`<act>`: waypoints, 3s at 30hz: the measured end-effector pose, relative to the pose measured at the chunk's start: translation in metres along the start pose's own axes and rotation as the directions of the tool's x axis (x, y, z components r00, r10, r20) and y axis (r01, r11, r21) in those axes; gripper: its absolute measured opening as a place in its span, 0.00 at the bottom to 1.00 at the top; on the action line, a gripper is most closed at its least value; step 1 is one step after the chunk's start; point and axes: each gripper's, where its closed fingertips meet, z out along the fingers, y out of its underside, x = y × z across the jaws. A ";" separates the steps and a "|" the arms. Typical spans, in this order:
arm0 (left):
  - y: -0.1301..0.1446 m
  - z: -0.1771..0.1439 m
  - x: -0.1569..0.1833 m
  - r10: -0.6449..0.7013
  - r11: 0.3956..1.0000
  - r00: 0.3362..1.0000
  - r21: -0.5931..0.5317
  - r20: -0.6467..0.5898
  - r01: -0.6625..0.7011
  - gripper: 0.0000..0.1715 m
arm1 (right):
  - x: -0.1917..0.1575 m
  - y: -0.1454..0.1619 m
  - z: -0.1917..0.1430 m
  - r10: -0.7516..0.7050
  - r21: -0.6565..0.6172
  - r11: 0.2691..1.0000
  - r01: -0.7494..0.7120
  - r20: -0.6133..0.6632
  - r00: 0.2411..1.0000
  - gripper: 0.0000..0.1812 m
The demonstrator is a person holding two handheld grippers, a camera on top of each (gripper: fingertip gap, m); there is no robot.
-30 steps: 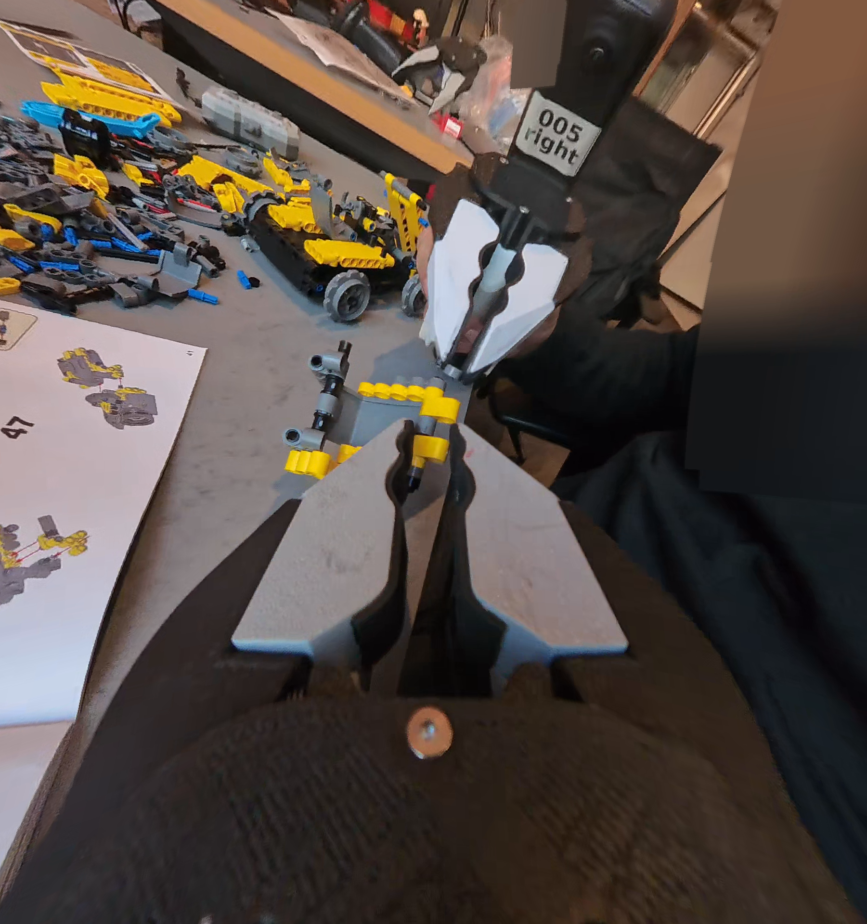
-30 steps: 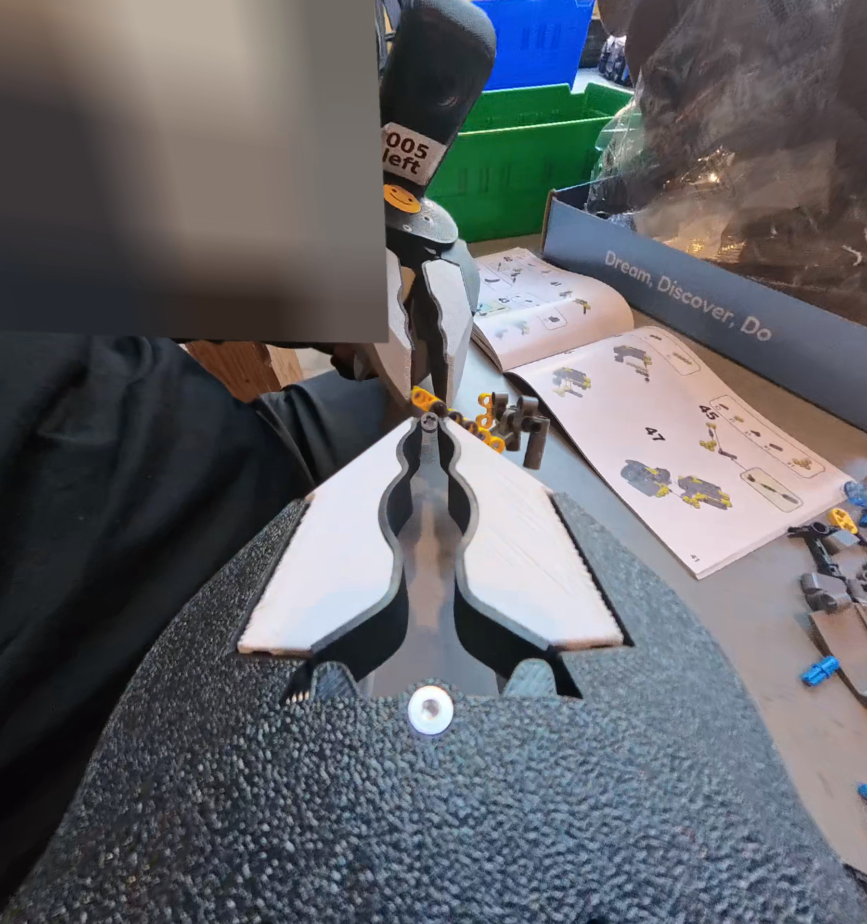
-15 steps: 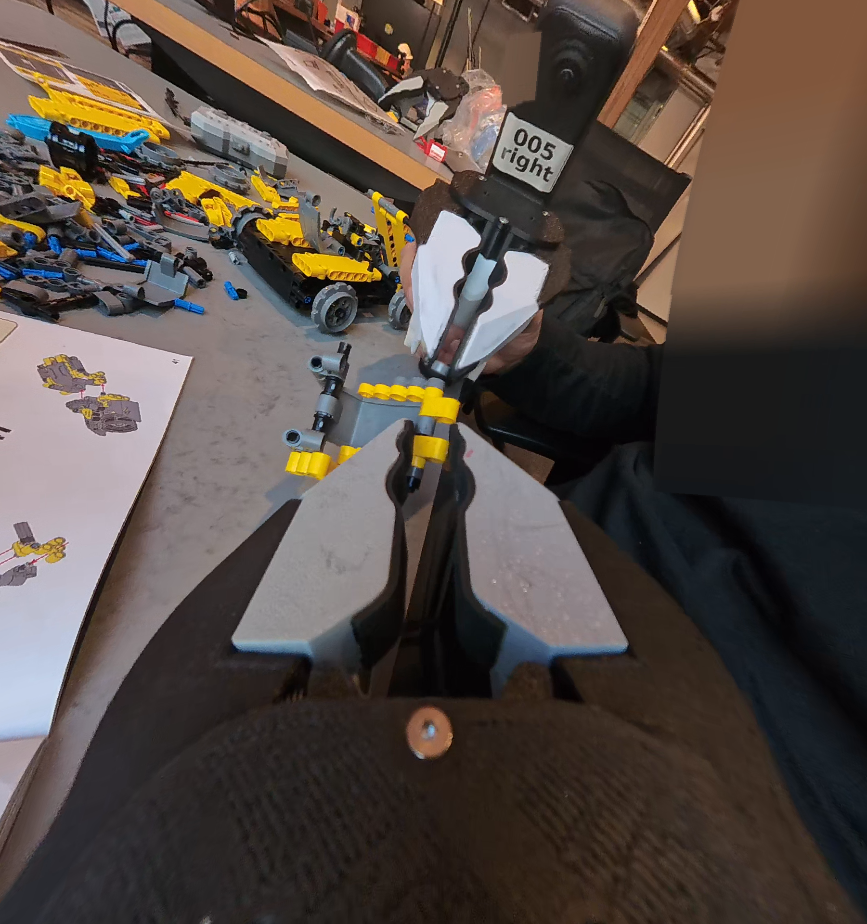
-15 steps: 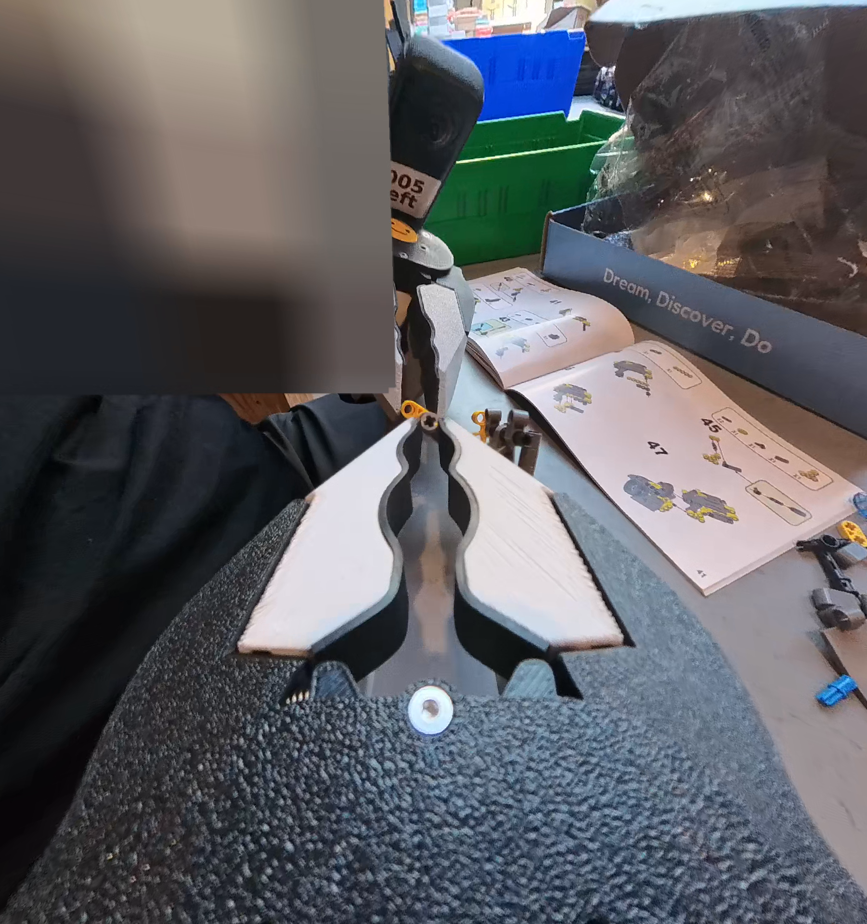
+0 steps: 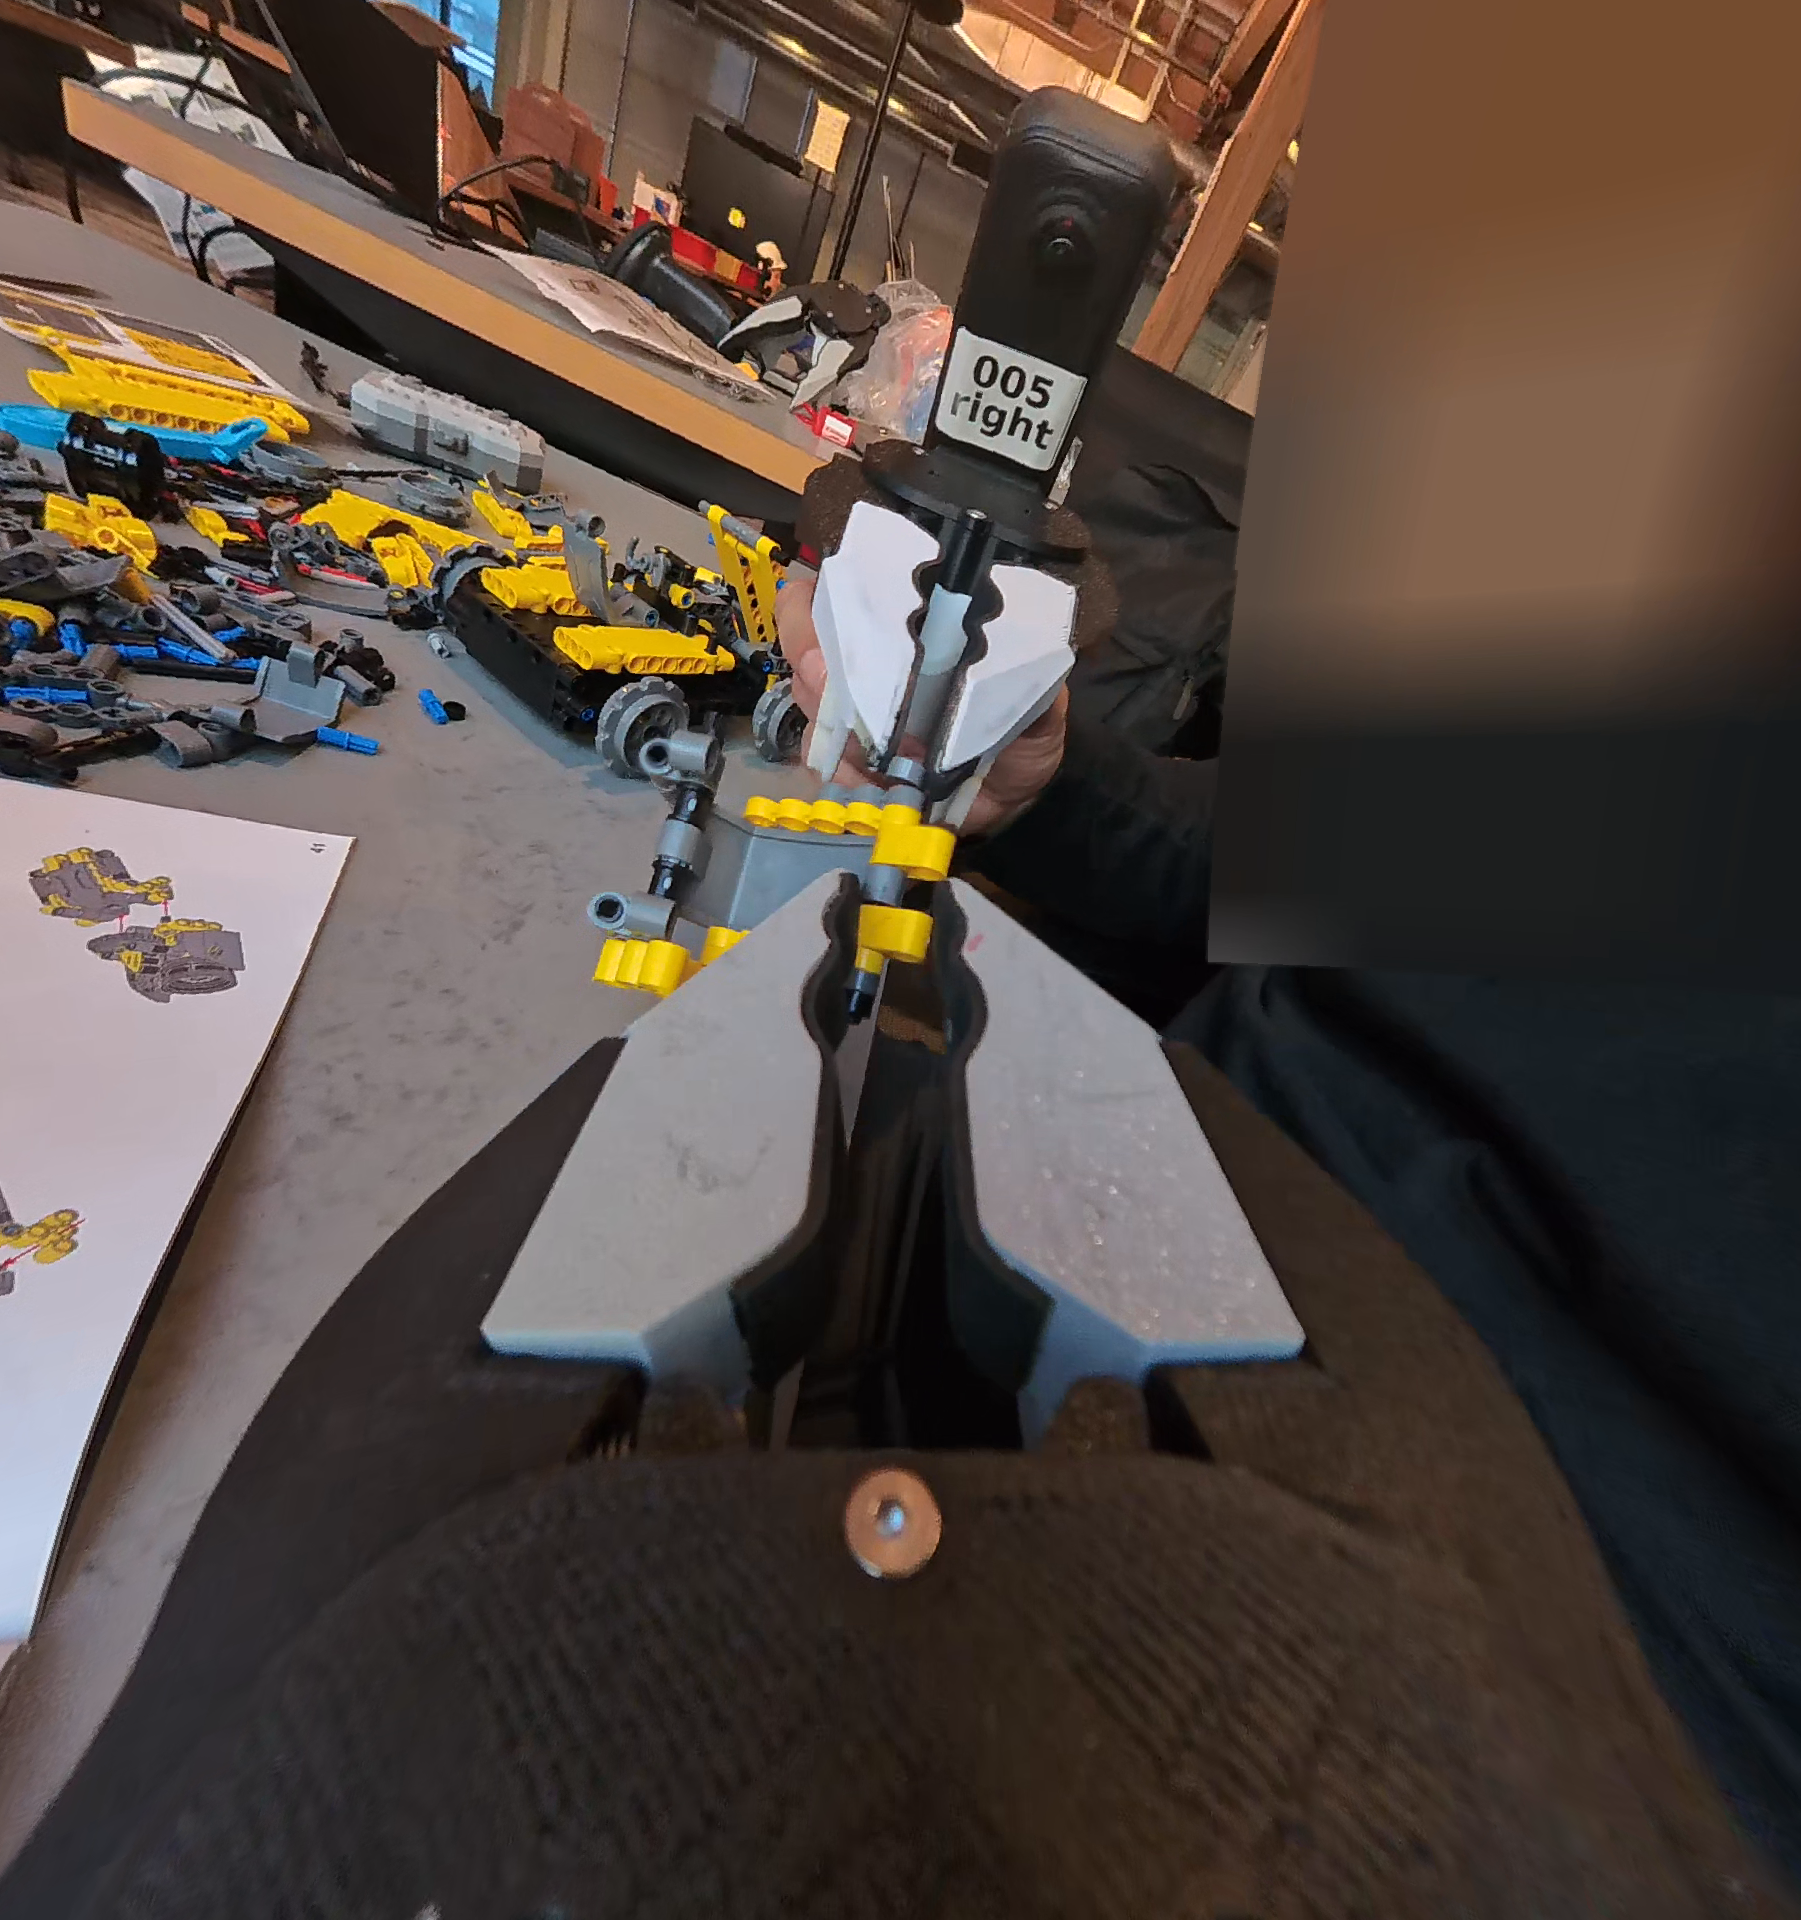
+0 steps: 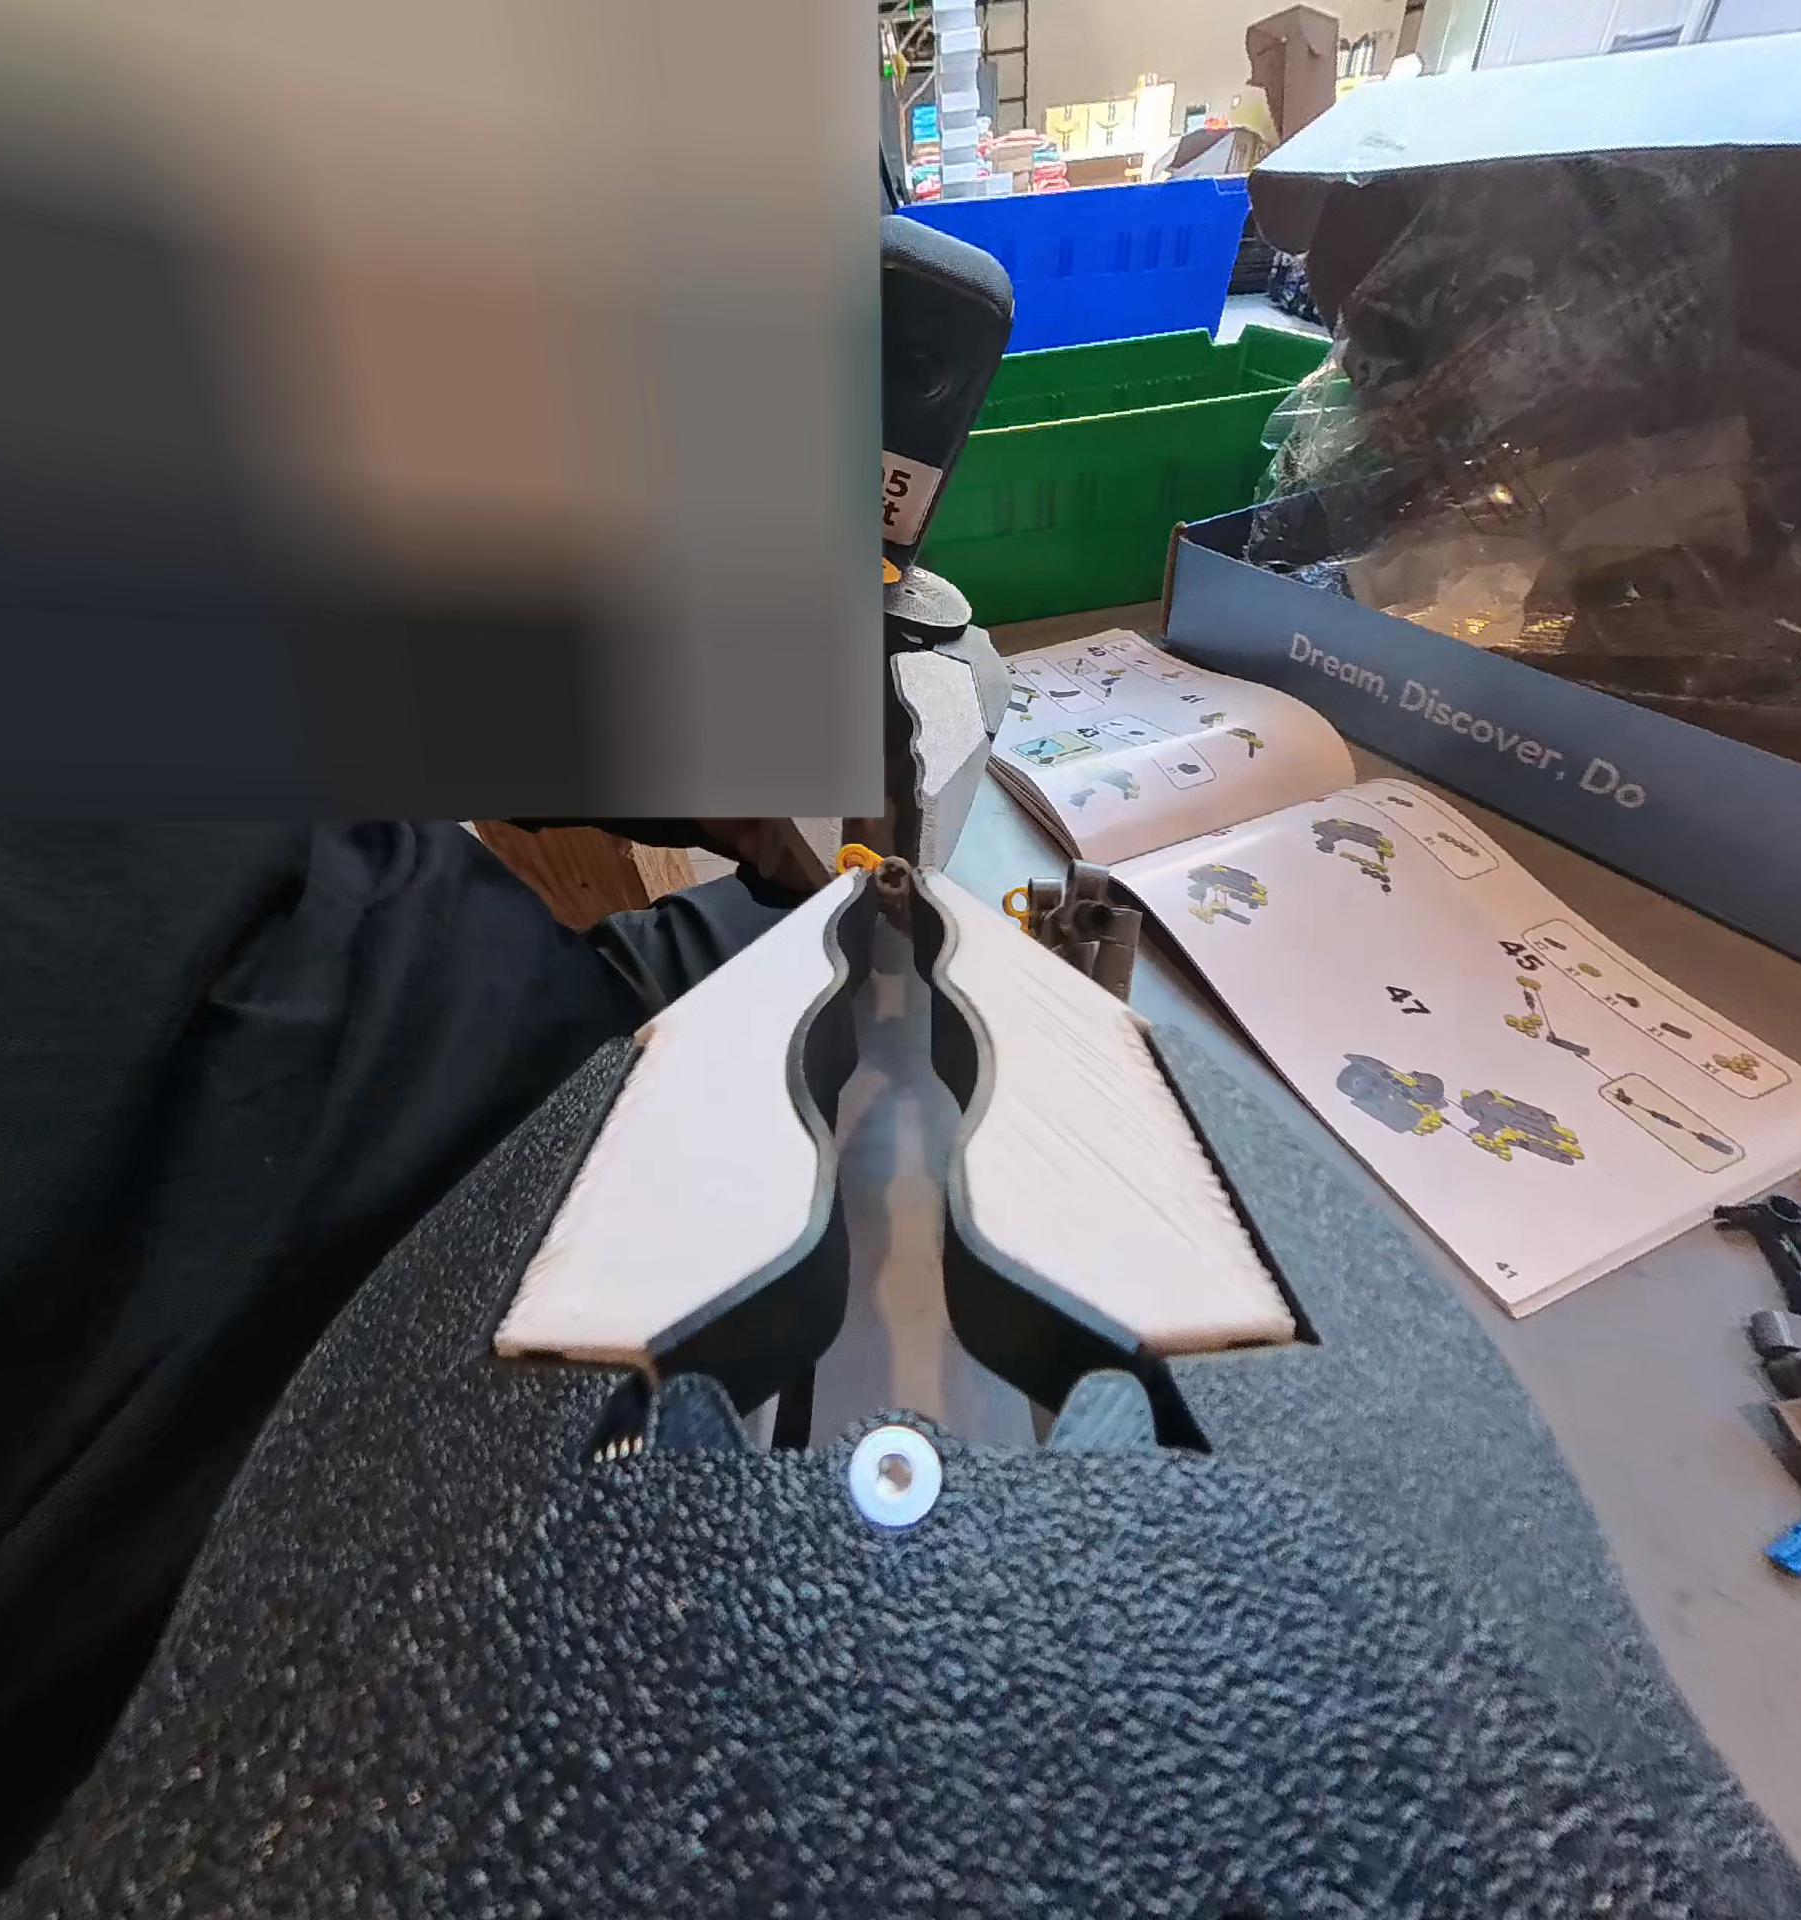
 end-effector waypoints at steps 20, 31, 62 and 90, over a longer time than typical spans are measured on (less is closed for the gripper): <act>-0.002 0.001 0.002 0.145 0.989 0.987 0.015 0.072 -0.147 0.06 | -0.004 -0.004 0.001 0.103 0.082 0.992 -0.101 -0.025 0.994 0.02; -0.003 0.004 0.000 0.211 0.977 0.966 -0.004 0.147 -0.213 0.06 | -0.001 -0.001 -0.004 0.239 0.178 0.958 -0.224 -0.070 0.968 0.03; 0.073 -0.004 -0.027 0.661 0.671 0.692 -0.641 0.289 -0.373 0.06 | -0.003 0.076 0.010 0.458 0.004 0.877 -0.481 -0.311 0.833 0.03; 0.088 -0.007 -0.024 0.710 0.551 0.683 -0.738 0.171 -0.389 0.07 | -0.021 0.085 0.012 0.490 0.133 0.872 -0.472 -0.281 0.825 0.03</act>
